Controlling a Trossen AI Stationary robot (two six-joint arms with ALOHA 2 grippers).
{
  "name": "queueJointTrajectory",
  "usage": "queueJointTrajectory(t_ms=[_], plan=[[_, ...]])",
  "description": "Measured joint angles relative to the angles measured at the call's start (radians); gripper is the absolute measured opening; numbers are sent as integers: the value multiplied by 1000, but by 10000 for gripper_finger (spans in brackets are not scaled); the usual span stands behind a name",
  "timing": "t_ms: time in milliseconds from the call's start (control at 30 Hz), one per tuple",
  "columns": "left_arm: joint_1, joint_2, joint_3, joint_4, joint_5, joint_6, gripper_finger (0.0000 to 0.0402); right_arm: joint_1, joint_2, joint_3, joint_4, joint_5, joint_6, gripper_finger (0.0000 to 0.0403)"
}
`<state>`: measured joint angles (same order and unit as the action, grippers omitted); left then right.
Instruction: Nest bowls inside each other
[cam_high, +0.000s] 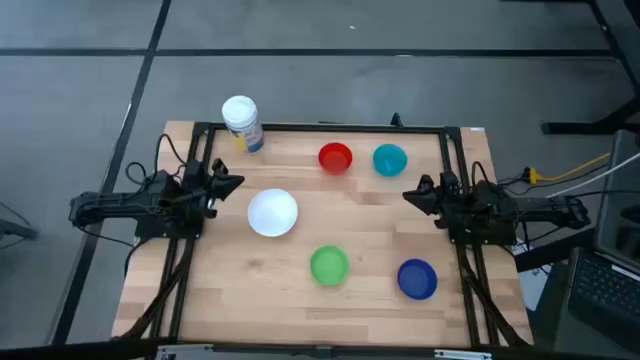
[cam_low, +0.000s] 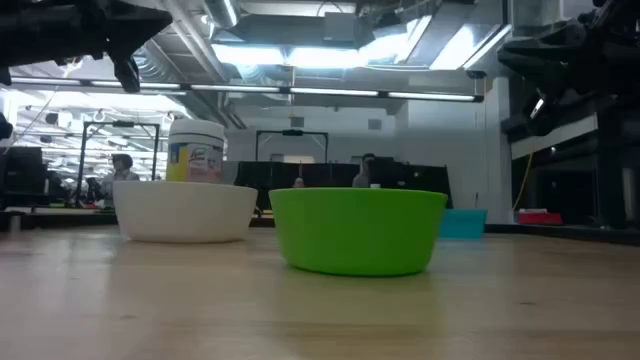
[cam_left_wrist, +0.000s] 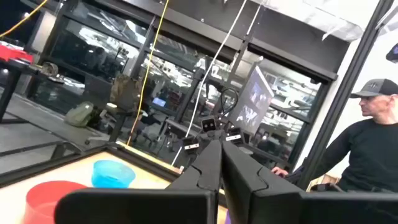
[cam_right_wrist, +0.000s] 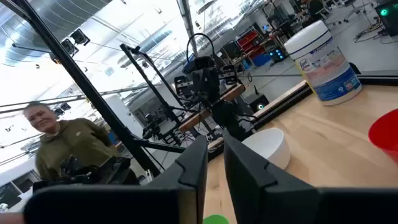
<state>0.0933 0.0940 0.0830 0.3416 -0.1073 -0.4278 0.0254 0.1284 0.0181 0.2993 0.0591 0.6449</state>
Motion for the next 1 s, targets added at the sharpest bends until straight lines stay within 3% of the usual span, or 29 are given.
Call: queueJointTrajectory(t_ms=[200, 333, 500, 633, 733, 867, 1000], plan=[[0, 0, 0, -2, 1, -30, 6, 0, 0, 10, -8, -18, 22, 57], [-2, 14, 40, -57, 43, -66, 5, 0, 3, 110, -107, -59, 20, 51], [-19, 124, 255, -391, 85, -52, 8, 0, 78, 396, -626, -83, -17, 50], [-39, 297, 489, -743, 61, 23, 8, 0, 243, 632, -1085, -105, -25, 50], [-44, 421, 612, -867, 24, 84, 8, 0, 364, 753, -1368, -117, -33, 50], [-54, 536, 698, -841, 38, 138, 8, 10, 465, 778, -1508, -311, -32, 50], [-92, 620, 719, -812, 84, 117, 8, 56, 500, 725, -1434, -515, 9, 50]])
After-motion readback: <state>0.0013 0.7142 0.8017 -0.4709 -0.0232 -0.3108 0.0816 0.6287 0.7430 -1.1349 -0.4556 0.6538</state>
